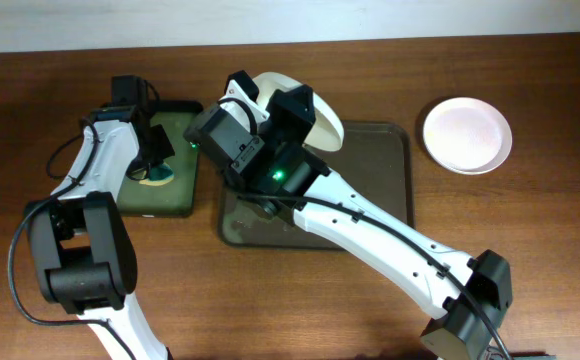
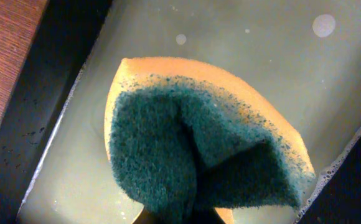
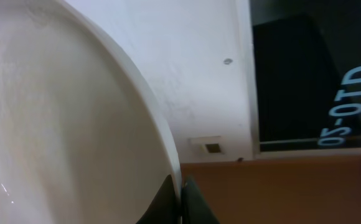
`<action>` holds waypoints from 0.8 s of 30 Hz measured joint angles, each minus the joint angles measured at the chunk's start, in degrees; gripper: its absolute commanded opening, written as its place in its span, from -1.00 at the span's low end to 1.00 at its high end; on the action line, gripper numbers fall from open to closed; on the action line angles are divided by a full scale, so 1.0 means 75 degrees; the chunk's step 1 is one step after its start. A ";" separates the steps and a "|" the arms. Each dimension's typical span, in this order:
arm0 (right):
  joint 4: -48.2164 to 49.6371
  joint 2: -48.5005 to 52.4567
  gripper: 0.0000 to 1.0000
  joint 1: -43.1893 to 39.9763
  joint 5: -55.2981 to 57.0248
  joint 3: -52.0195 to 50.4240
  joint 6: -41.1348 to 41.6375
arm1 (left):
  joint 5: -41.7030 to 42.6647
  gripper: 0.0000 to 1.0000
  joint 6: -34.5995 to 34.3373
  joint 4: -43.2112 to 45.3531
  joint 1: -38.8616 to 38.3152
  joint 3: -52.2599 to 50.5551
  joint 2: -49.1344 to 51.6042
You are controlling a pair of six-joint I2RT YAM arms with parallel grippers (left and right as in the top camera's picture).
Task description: Clean dirty plates on tray and stack at the side
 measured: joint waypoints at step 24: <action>-0.0003 0.0000 -0.92 0.0000 0.0152 0.0000 0.0560 | 0.0227 0.99 0.0035 -0.0527 0.0000 0.0793 -0.0985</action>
